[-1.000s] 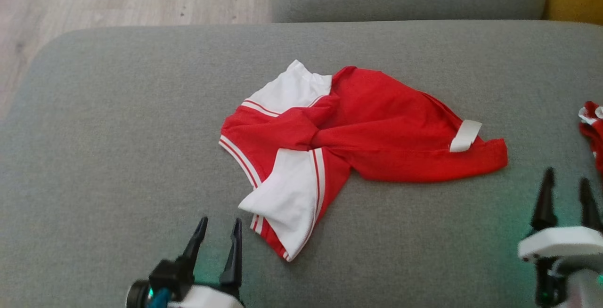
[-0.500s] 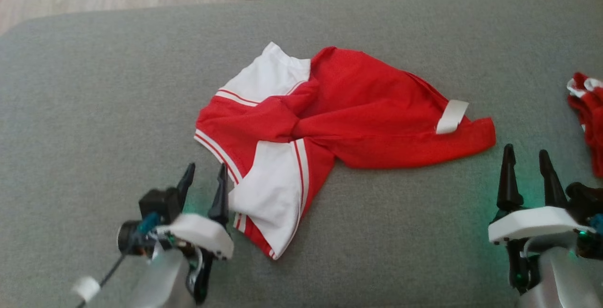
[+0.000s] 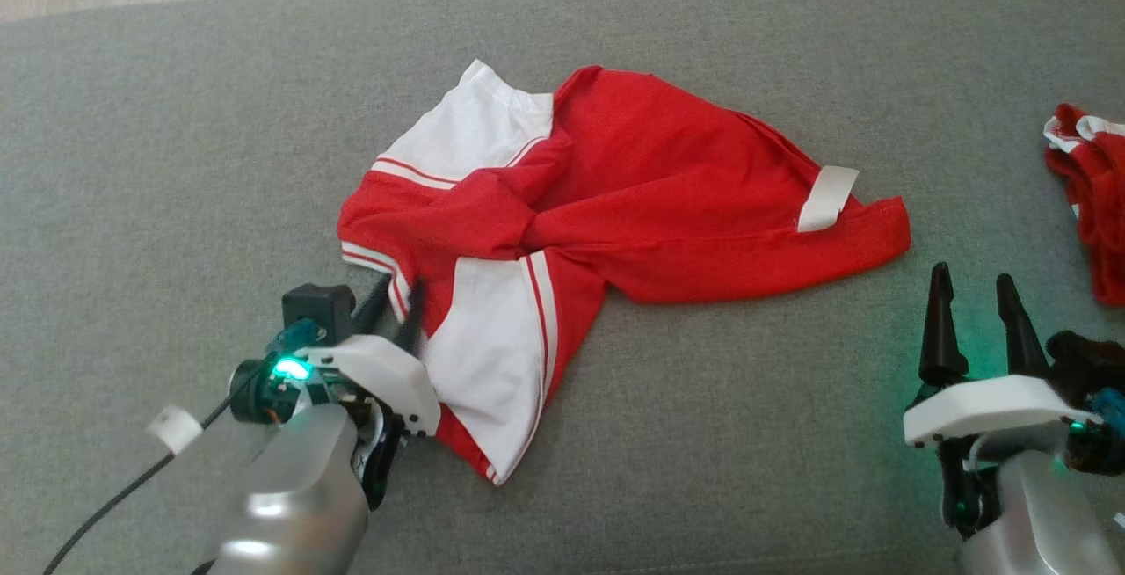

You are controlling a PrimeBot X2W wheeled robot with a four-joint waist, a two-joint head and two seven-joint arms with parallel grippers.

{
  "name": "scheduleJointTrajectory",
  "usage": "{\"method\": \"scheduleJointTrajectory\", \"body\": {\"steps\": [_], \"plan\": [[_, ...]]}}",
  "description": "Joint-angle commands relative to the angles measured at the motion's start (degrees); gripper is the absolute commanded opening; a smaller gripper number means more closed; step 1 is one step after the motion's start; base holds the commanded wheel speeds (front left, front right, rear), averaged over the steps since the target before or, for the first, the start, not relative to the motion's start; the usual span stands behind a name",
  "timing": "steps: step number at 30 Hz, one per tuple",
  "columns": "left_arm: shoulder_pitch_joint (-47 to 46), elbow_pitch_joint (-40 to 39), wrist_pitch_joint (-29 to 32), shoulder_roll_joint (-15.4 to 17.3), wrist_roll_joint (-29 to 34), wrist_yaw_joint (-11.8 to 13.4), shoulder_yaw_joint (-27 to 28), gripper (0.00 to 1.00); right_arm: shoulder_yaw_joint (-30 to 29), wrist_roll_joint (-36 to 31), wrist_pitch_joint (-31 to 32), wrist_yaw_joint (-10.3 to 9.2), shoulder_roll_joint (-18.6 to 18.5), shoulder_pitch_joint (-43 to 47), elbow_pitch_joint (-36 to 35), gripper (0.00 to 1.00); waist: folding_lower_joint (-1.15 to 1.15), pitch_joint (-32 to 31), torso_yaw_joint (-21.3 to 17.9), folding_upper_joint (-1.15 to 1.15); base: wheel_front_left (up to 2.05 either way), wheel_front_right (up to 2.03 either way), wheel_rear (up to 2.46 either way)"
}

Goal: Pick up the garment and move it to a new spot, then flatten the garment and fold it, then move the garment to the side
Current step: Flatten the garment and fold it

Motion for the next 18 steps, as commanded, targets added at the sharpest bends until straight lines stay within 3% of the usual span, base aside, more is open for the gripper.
{"method": "scheduleJointTrajectory", "body": {"steps": [1, 8, 12, 18], "plan": [[-1.3, 0.4, 0.5, 0.7, 0.5, 0.4, 0.1, 0.02, 1.7, 0.3, -0.3, -0.04, -0.5, -2.1, -1.3, 1.00, 0.00, 0.0, 0.0, 0.00, 0.00, 0.00, 0.00], [-7.7, 2.4, -3.1, 2.3, 3.3, 3.5, -1.9, 0.00, 2.0, 1.4, -0.3, -0.04, -0.5, -2.7, -1.0, 1.00, 0.00, 0.2, 0.0, 0.00, 0.00, 0.00, 0.00], [-13.7, 0.5, -4.2, 6.4, 5.2, 4.9, -1.3, 0.00, 2.2, 1.8, -0.3, -0.04, -0.5, -3.1, -0.7, 1.00, 0.00, 0.3, -0.6, 0.00, 0.00, 0.00, 0.00], [-21.2, 0.2, -4.4, 13.1, 8.4, 4.1, -2.2, 0.00, 3.3, 2.8, -0.3, -0.04, -0.5, -3.8, -0.4, 1.00, 0.00, 1.3, -3.0, 0.00, 0.00, 0.00, 0.00]]}}
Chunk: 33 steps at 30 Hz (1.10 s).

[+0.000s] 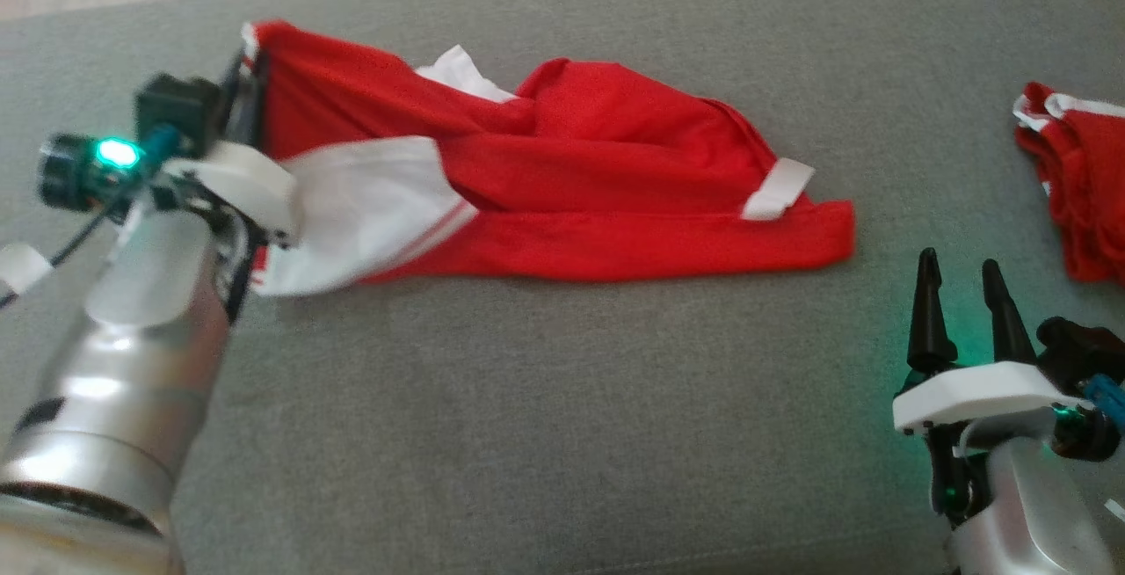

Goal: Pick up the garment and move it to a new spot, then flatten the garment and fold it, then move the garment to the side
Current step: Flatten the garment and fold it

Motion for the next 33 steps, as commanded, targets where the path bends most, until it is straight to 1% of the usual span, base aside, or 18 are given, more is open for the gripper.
{"method": "scheduleJointTrajectory", "body": {"steps": [1, 2, 3, 4, 5, 7, 11, 13, 17, 21, 26, 31, 33], "plan": [[-3.6, -1.6, -0.7, 3.8, 0.8, 0.5, 1.1, 0.00, 1.6, 0.6, -0.3, -0.04, -0.5, -1.9, -1.3, 1.00, 0.00, 0.7, -1.2, 0.00, 0.00, 0.00, 0.00], [-4.3, -1.9, -0.7, 4.7, 1.0, 1.1, 1.4, 0.00, 1.8, 1.0, -0.3, -0.04, -0.5, -2.0, -1.1, 1.00, 0.00, 1.0, -1.7, 0.00, 0.00, 0.00, 0.00], [-4.1, -1.8, -0.7, 4.9, 1.0, 1.5, 1.6, 0.00, 1.8, 1.2, -0.3, -0.04, -0.5, -2.1, -0.9, 1.00, 0.00, 1.2, -2.0, 0.00, 0.00, 0.00, 0.00], [-3.6, -1.5, -0.7, 4.8, 0.8, 1.7, 2.0, 0.44, 1.9, 1.4, -0.3, -0.04, -0.5, -2.1, -0.8, 1.00, 0.00, 1.3, -2.1, 0.00, 0.00, 0.00, 0.00], [-2.7, -1.1, -0.7, 4.4, 0.2, 2.0, 2.5, 1.00, 1.9, 1.5, -0.3, -0.04, -0.5, -2.2, -0.7, 1.00, 0.00, 1.3, -2.3, 0.00, 0.00, 0.00, 0.00], [-1.9, -1.3, -0.7, 4.1, -0.4, 2.4, 3.2, 1.00, 1.9, 1.6, -0.3, -0.04, -0.5, -2.2, -0.6, 1.00, 0.00, 1.4, -2.4, 0.00, 0.00, 0.00, 0.00], [2.9, -4.2, -0.7, 2.9, -2.4, 5.2, 6.8, 1.00, 1.5, 1.8, -0.3, -0.04, -0.5, -2.1, -0.4, 1.00, 0.00, 1.5, -2.3, 0.00, 0.00, 0.00, 0.00], [5.7, -6.8, -0.7, 1.9, -2.8, 6.0, 8.4, 1.00, 1.0, 1.6, -0.3, -0.04, -0.5, -1.8, -0.4, 1.00, 0.00, 1.6, -1.9, 0.00, 0.00, 0.00, 0.00], [11.1, -10.6, -0.7, 0.0, -3.0, 6.8, 11.3, 1.00, 0.6, 1.1, -0.3, -0.04, -0.5, -1.2, -0.2, 1.00, 0.00, 1.4, -1.2, 0.00, 0.00, 0.00, 0.00], [14.0, -11.0, -0.7, -1.3, -2.9, 6.2, 13.3, 1.00, 1.0, 1.0, -0.3, -0.04, -0.5, -1.2, 0.0, 1.00, 0.00, 1.3, -1.0, 0.00, 0.00, 0.00, 0.00], [13.9, -11.1, -0.7, -1.7, -1.8, 5.7, 15.4, 1.00, 1.3, 0.9, -0.3, -0.04, -0.5, -1.4, 0.3, 1.00, 0.00, 1.7, -1.0, 0.00, 0.00, 0.00, 0.00], [11.5, -8.9, -0.7, -2.2, -1.2, 3.3, 15.9, 1.00, 1.4, 0.7, -0.3, -0.04, -0.5, -1.7, 0.5, 1.00, 0.00, 2.7, -1.6, 0.00, 0.00, 0.00, 0.00], [10.1, -7.8, -0.7, -2.2, -1.1, 2.8, 16.3, 1.00, 1.5, 0.7, -0.3, -0.04, -0.5, -1.9, 0.6, 1.00, 0.00, 3.2, -1.9, 0.00, 0.00, 0.00, 0.00]]}}
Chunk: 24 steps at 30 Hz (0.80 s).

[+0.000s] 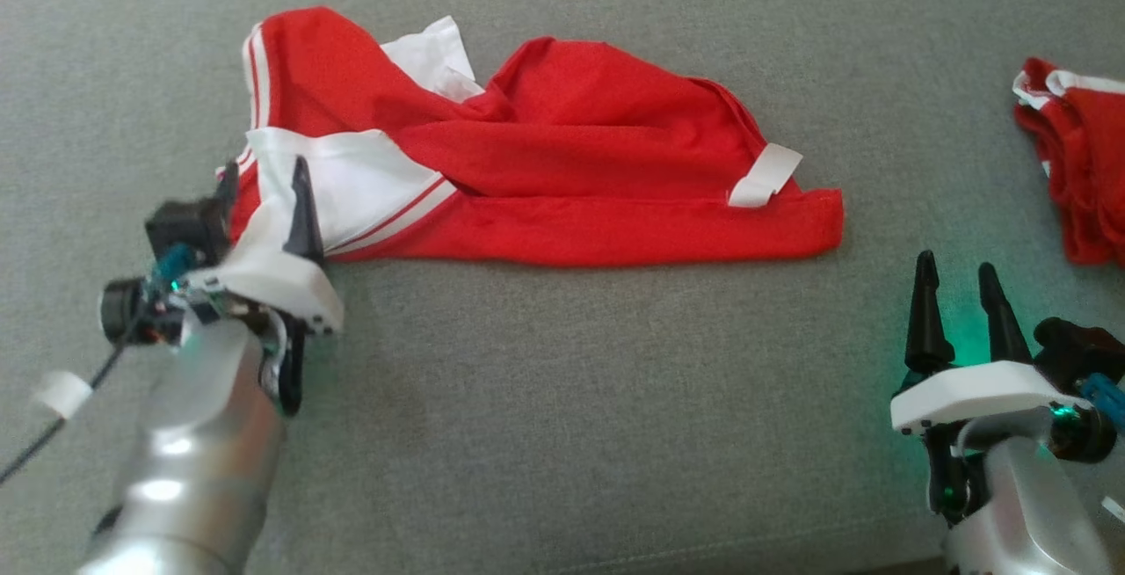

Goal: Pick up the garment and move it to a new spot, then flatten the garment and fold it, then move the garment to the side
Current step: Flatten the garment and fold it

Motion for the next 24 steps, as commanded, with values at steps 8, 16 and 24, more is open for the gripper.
{"method": "scheduleJointTrajectory", "body": {"steps": [8, 16, 24], "plan": [[-6.8, 3.0, -0.6, 2.0, 0.8, -0.3, 3.1, 1.00, 1.6, -0.4, -0.3, -0.04, -0.4, -1.9, -1.4, 1.00, 0.00, 2.2, -1.5, 0.00, 0.00, 0.00, 0.00], [-8.0, 5.2, -0.6, 1.7, 1.6, 0.4, 3.7, 1.00, 0.9, -0.3, -0.3, -0.04, -0.4, -2.1, -1.8, 1.00, 0.00, 3.5, -1.4, 0.00, 0.00, 0.00, 0.00], [-8.5, 4.3, -0.6, 1.4, 2.9, 0.6, 3.7, 0.07, 1.3, 0.0, -0.3, -0.04, -0.4, -2.7, -1.6, 1.00, 0.00, 4.2, -1.2, 0.00, 0.00, 0.00, 0.00]]}}
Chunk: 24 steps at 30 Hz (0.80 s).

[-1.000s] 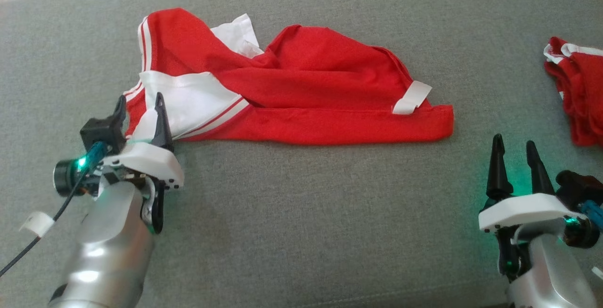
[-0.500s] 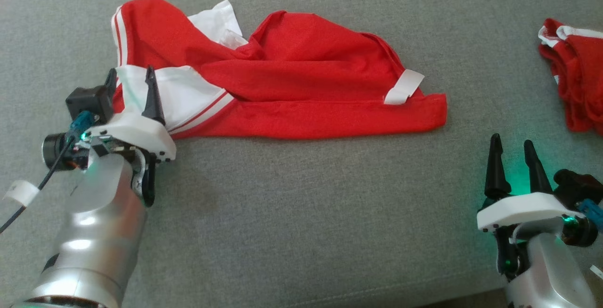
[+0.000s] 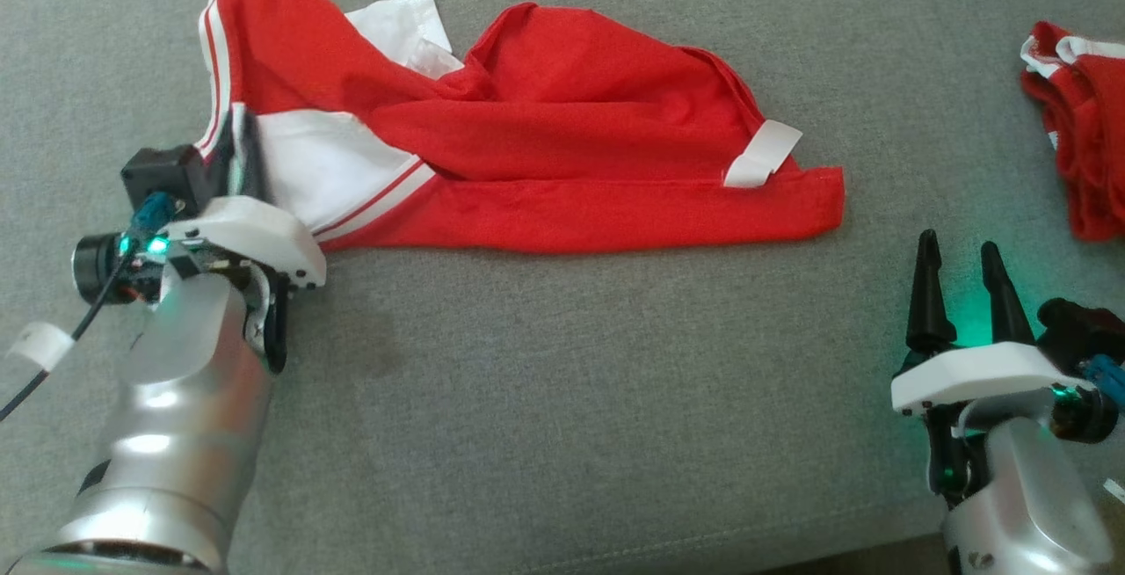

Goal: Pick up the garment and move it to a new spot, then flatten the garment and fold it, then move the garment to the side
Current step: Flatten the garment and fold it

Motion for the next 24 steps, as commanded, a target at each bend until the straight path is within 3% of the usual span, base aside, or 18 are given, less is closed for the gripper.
{"method": "scheduleJointTrajectory", "body": {"steps": [1, 6, 12, 23, 24], "plan": [[-1.9, -1.4, -0.5, 1.4, 0.5, 0.4, 1.4, 0.00, 1.4, 0.0, -0.3, -0.04, -0.4, -1.0, -1.5, 1.00, -0.01, 0.0, 0.1, 0.00, 0.00, 0.00, 0.00], [-1.7, -3.2, -0.5, 1.4, 1.9, 0.5, 1.2, 0.00, 1.0, 0.0, -0.3, -0.04, -0.4, -1.1, -1.2, 1.00, -0.01, -0.3, 0.5, 0.00, 0.00, 0.00, 0.00], [1.7, -11.7, -0.5, 0.4, 4.5, 1.3, 2.1, 0.00, 0.0, 0.0, -0.3, -0.04, -0.4, 0.4, -0.6, 1.00, -0.01, -3.9, 2.5, 0.00, 0.00, 0.00, 0.00], [24.7, -31.2, -0.5, -2.4, 8.8, 1.7, 5.2, 0.00, 1.2, 1.8, -0.3, -0.04, -0.4, 5.1, 0.9, 1.00, -0.01, -15.5, 5.9, 0.00, 0.00, 0.00, 0.00], [27.2, -32.4, -0.5, -2.6, 9.3, 1.8, 5.5, 0.20, 1.2, 1.9, -0.3, -0.04, -0.4, 5.5, 1.0, 1.00, -0.01, -16.2, 6.1, 0.00, 0.00, 0.00, 0.00]]}}
